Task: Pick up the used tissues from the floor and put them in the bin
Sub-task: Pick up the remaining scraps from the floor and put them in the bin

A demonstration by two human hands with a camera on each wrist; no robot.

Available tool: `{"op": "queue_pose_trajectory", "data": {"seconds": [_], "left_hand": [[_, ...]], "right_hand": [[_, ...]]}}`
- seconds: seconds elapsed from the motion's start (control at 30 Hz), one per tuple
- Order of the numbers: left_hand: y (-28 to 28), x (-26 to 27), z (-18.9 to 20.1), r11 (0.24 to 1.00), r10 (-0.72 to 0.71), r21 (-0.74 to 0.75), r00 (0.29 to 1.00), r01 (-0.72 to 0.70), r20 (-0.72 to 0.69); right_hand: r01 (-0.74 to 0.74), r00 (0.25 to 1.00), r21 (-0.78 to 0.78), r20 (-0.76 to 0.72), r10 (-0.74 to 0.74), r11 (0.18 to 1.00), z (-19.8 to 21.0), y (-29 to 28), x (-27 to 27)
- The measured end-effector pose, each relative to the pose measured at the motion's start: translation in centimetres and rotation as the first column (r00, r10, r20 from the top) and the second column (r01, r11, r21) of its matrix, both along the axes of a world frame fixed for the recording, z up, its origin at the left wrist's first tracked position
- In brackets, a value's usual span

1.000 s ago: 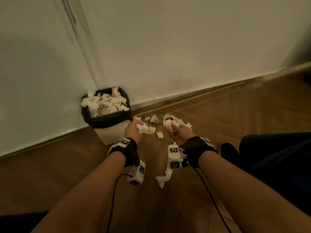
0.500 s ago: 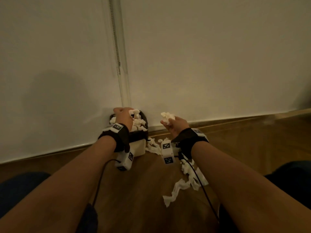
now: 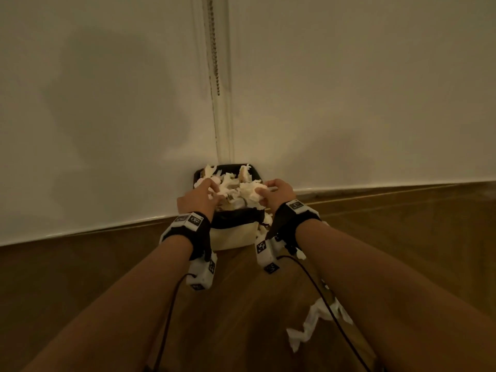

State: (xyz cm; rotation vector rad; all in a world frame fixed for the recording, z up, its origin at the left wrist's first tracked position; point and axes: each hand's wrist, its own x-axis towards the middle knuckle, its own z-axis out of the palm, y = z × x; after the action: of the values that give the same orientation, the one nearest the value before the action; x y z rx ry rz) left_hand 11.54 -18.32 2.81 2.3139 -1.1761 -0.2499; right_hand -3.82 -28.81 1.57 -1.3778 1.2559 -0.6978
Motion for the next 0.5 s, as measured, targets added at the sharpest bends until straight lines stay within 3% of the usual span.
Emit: {"op": "queue_pose_trajectory", "data": {"seconds": [0.13, 0.23, 0.37, 0.5], "left_hand": [[-1.4, 1.0, -1.9, 0.998, -0.047, 0.043, 0.998, 0.049, -0.041], [-2.3, 1.7, -2.9, 0.987, -0.126, 0.106, 0.991, 0.12, 0.05], [-3.0, 1.3, -4.1, 0.964, -0.21, 0.193, 0.967, 0.181, 0.145], [-3.4, 0.0, -4.5, 0.932, -0.282, 0.293, 0.934, 0.212, 0.22]], "right_hand": [[-0.179, 0.911, -0.245, -0.406, 0.067, 0.953, -0.5, -1.6, 2.3], [-0.361, 0.82, -0.308, -0.555, 0.142, 0.88, -1.0, -1.7, 3.4], [-0.597, 0.605, -0.243, -0.762, 0.231, 0.764, -2.7, -0.9, 4.5], [-0.705, 0.463, -0.165, -0.844, 0.272, 0.689, -3.7, -0.1, 4.5]]}}
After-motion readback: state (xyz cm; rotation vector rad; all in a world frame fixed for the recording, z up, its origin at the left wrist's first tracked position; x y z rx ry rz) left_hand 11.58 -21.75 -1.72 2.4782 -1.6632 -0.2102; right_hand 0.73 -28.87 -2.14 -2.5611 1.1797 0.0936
